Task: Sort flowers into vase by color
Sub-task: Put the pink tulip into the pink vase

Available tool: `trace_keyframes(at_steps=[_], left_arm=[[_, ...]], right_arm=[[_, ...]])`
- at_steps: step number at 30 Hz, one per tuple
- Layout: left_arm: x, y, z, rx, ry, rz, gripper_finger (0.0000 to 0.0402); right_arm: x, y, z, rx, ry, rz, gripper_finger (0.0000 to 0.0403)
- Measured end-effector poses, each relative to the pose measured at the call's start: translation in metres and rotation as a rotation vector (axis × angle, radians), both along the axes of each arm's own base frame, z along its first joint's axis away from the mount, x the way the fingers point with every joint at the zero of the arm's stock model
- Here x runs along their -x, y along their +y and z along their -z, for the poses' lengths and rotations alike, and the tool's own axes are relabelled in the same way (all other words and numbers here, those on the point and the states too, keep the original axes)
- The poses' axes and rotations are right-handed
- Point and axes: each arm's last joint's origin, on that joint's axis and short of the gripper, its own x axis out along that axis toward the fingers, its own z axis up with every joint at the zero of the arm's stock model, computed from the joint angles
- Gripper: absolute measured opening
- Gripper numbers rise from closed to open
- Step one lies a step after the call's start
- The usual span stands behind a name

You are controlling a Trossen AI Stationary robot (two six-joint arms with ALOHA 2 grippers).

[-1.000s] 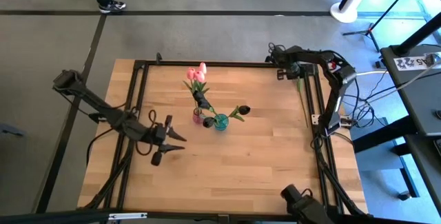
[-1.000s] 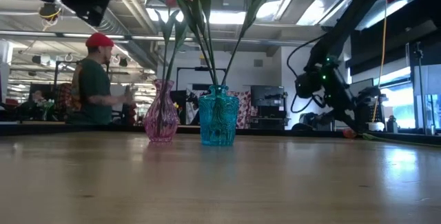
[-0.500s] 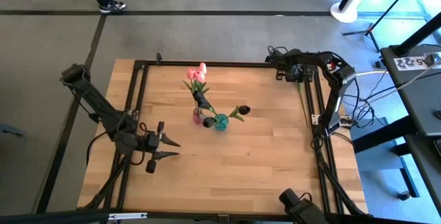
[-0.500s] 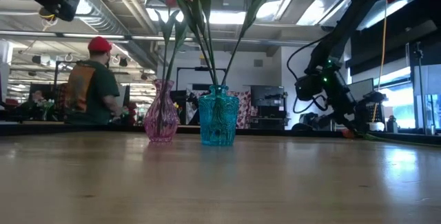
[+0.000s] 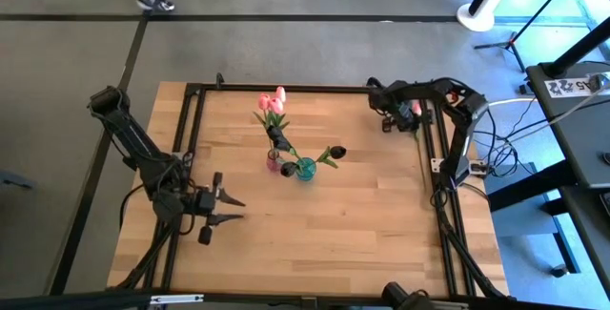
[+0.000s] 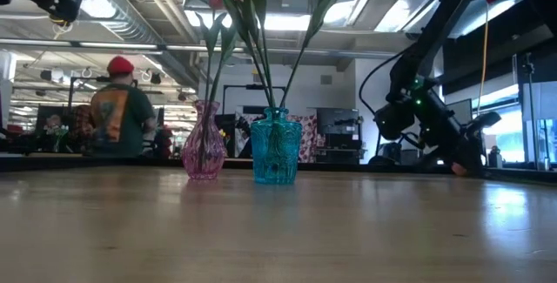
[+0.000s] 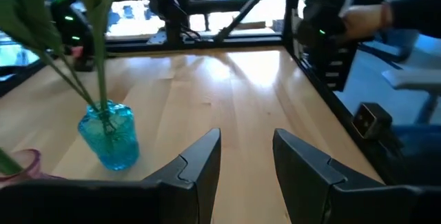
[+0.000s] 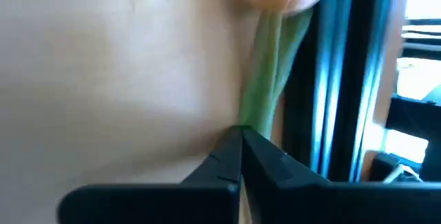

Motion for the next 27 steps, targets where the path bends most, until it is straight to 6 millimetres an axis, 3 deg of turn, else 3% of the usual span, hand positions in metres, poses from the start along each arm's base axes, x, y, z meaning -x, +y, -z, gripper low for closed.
trace_keyframes(at_steps=[5, 10, 15, 23, 27], left_arm=[[0.0, 0.001, -0.001, 0.006, -0.023, -0.061, 0.0129], [0.0, 0.003, -0.003, 0.007, -0.046, -0.112, 0.0129], [-0.001, 0.003, -0.004, 0.027, -0.054, -0.125, 0.0129], [-0.001, 0.003, -0.004, 0.044, -0.057, -0.132, 0.0129], [-0.001, 0.003, -0.004, 0.056, -0.056, -0.132, 0.0129]], right_arm=[[-0.008, 0.009, -0.001, -0.095, -0.031, -0.128, 0.0005], [-0.032, 0.034, -0.033, -0.036, -0.095, -0.327, 0.0008], [-0.019, 0.057, -0.057, 0.068, 0.0, -0.304, 0.003], [0.023, 0.085, -0.021, 0.266, -0.072, -0.214, 0.0139], [0.038, 0.083, 0.0, 0.31, -0.131, -0.14, 0.0166]])
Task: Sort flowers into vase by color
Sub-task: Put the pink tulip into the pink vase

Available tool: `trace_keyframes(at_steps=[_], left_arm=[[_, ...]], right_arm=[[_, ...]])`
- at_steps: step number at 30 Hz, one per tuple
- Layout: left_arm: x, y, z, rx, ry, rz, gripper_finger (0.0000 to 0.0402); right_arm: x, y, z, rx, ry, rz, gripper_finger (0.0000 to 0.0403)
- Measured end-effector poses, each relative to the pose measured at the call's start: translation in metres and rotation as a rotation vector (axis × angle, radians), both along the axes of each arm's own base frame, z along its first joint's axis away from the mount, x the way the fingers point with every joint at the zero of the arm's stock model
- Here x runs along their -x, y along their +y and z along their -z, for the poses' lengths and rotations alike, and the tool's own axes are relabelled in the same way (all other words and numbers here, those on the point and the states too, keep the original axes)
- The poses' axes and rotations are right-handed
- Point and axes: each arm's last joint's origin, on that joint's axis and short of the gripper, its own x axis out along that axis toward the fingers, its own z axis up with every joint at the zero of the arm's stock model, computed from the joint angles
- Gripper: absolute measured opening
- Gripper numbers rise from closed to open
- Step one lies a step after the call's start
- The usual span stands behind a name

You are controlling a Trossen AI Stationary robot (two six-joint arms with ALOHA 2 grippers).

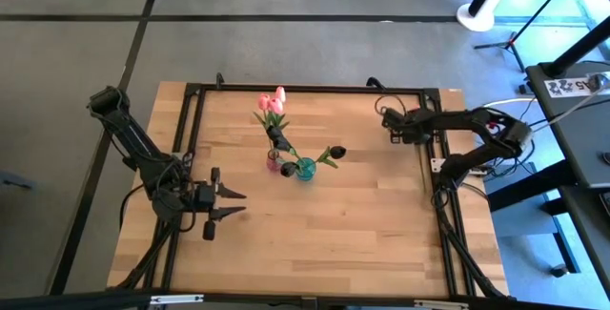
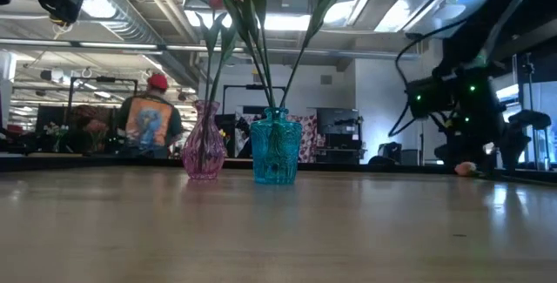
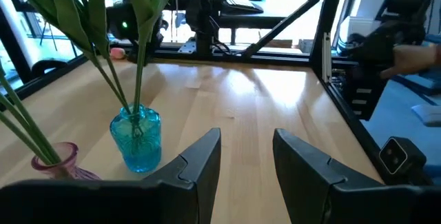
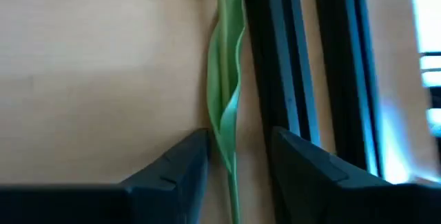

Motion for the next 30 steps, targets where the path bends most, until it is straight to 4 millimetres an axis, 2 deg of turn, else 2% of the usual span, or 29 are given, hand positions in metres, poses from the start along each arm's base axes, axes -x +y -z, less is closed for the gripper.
trace_keyframes(at_steps=[5, 9, 13, 15, 19, 23, 26, 30], left_arm=[[0.0, 0.0, 0.0, 0.012, -0.002, -0.005, 0.0129], [-0.001, 0.002, 0.0, 0.003, -0.01, -0.045, 0.0129], [-0.005, 0.007, 0.0, 0.002, -0.009, -0.083, 0.0129], [-0.006, 0.009, -0.001, 0.011, -0.006, -0.069, 0.0129], [-0.001, 0.018, -0.013, 0.006, -0.045, -0.072, 0.0129], [0.009, 0.039, -0.034, 0.007, -0.134, -0.136, 0.0129], [0.016, 0.06, -0.048, 0.022, -0.2, -0.233, 0.0129], [0.023, 0.085, -0.058, 0.041, -0.264, -0.302, 0.0141]], right_arm=[[0.009, -0.012, 0.004, 0.045, -0.013, 0.047, 0.0143], [0.011, -0.019, 0.004, 0.005, -0.068, 0.044, 0.0089], [0.009, -0.02, 0.002, -0.039, -0.097, 0.012, 0.0019], [0.006, -0.019, -0.004, -0.069, -0.114, -0.023, 0.0011], [-0.011, -0.007, -0.031, -0.091, -0.205, -0.142, 0.0022], [-0.037, 0.001, -0.078, 0.14, -0.389, -0.328, 0.0007], [-0.058, 0.005, -0.112, 0.384, -0.601, -0.517, 0.0009], [-0.078, 0.003, -0.14, 0.619, -0.765, -0.773, 0.0004]])
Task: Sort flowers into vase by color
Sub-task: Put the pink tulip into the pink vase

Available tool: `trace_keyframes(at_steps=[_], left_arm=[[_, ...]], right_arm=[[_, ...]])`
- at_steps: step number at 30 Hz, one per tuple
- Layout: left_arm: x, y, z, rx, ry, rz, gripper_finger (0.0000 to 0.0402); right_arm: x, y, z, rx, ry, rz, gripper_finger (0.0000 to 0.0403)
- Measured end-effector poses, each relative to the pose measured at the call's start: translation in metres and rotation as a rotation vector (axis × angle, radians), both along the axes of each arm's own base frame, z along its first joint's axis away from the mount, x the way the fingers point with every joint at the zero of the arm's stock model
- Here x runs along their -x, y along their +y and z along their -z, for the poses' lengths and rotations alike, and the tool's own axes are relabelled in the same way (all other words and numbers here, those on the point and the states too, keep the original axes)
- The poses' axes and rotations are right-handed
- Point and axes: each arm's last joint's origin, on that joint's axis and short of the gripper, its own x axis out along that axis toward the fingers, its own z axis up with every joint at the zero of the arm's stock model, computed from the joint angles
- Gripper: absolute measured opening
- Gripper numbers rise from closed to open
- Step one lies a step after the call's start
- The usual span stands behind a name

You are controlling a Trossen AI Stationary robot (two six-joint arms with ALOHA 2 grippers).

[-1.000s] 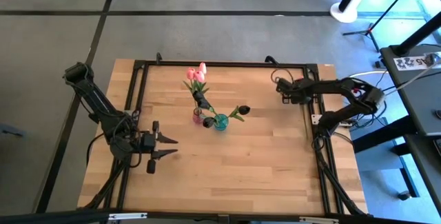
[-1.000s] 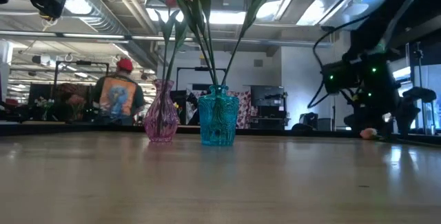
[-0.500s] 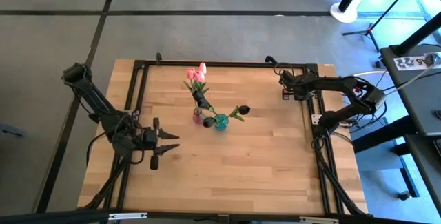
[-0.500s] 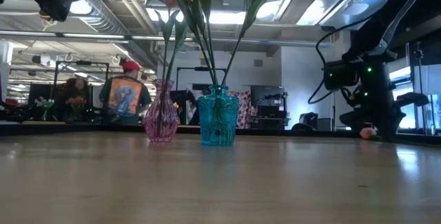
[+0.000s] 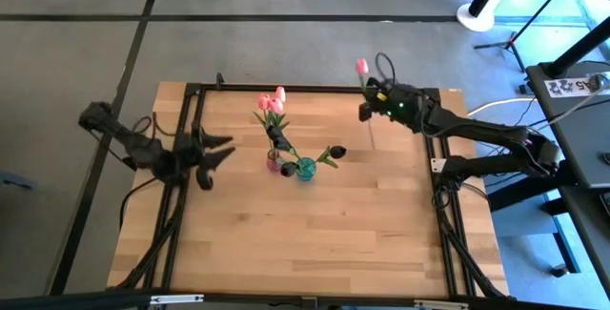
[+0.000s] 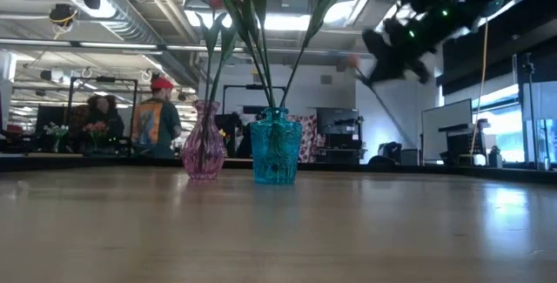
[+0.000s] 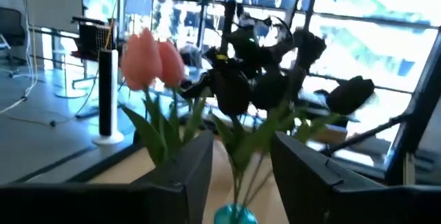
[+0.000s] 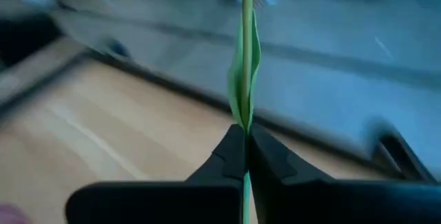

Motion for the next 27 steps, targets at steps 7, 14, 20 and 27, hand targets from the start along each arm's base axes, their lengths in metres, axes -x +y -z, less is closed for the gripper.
trace_keyframes(at_steps=[7, 14, 20, 27], left_arm=[[-0.003, 0.023, 0.001, 0.022, -0.013, -0.063, 0.0183], [-0.022, 0.027, 0.007, -0.022, 0.05, 0.03, 0.019], [-0.036, 0.026, 0.014, -0.056, 0.106, 0.034, 0.019], [-0.04, 0.025, 0.018, -0.067, 0.134, 0.034, 0.019]], right_arm=[[-0.027, -0.008, -0.023, 0.282, -0.244, -0.267, 0.0004], [-0.039, -0.008, -0.038, 0.44, -0.482, -0.456, 0.0002], [-0.054, -0.007, -0.032, 0.506, -0.593, -0.525, 0.0001], [-0.074, -0.006, -0.018, 0.571, -0.731, -0.551, 0.0001]])
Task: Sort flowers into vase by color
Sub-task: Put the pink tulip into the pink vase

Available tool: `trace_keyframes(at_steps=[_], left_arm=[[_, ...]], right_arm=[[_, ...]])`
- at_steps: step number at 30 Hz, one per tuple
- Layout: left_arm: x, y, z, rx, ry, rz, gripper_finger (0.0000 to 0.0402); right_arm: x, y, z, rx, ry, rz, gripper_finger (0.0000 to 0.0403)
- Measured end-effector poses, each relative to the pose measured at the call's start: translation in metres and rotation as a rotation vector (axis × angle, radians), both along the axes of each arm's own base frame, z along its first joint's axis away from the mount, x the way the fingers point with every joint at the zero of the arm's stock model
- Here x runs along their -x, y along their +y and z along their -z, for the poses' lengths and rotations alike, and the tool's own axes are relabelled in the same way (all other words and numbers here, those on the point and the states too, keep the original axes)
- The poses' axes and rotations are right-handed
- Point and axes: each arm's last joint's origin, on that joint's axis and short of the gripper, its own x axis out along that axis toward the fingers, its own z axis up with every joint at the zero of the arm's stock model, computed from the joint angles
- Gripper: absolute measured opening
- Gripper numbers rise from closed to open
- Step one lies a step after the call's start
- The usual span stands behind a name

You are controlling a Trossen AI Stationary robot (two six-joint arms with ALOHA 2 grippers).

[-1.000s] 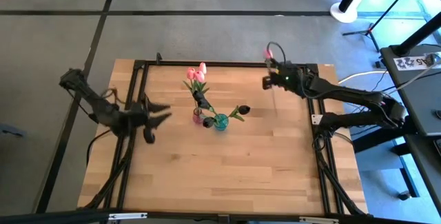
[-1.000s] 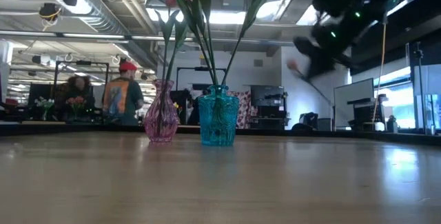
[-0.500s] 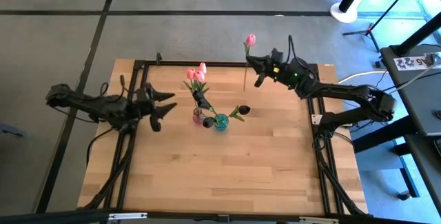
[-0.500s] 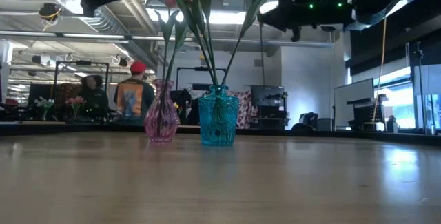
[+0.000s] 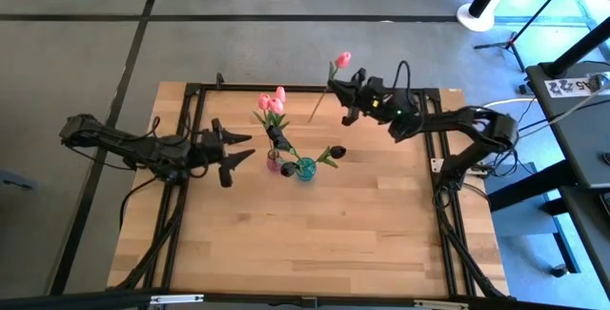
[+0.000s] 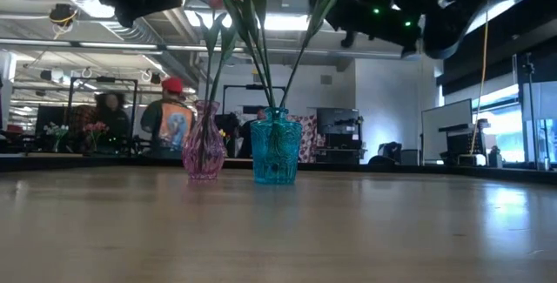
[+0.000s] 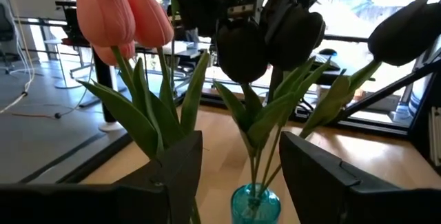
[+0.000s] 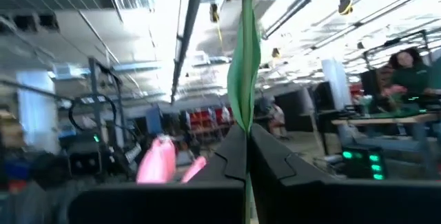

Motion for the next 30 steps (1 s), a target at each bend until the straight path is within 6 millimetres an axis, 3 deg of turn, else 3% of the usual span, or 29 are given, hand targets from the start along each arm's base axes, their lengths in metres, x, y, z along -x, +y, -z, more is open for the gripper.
trace_keyframes(at_steps=[9, 13, 23, 30], left_arm=[[0.0, 0.0, 0.004, -0.04, 0.049, -0.011, 0.019], [0.001, 0.001, 0.006, -0.022, 0.066, -0.056, 0.019], [0.001, 0.002, 0.005, -0.04, 0.065, -0.075, 0.019], [0.001, 0.002, 0.003, -0.035, 0.043, -0.075, 0.019]], right_arm=[[-0.049, 0.007, -0.006, 0.018, -0.047, -0.128, 0.0001], [-0.057, 0.013, -0.01, -0.001, -0.064, -0.189, 0.0001], [-0.067, 0.05, -0.012, 0.064, -0.093, -0.229, 0.0001], [-0.071, 0.052, -0.004, 0.06, -0.062, -0.25, 0.0001]])
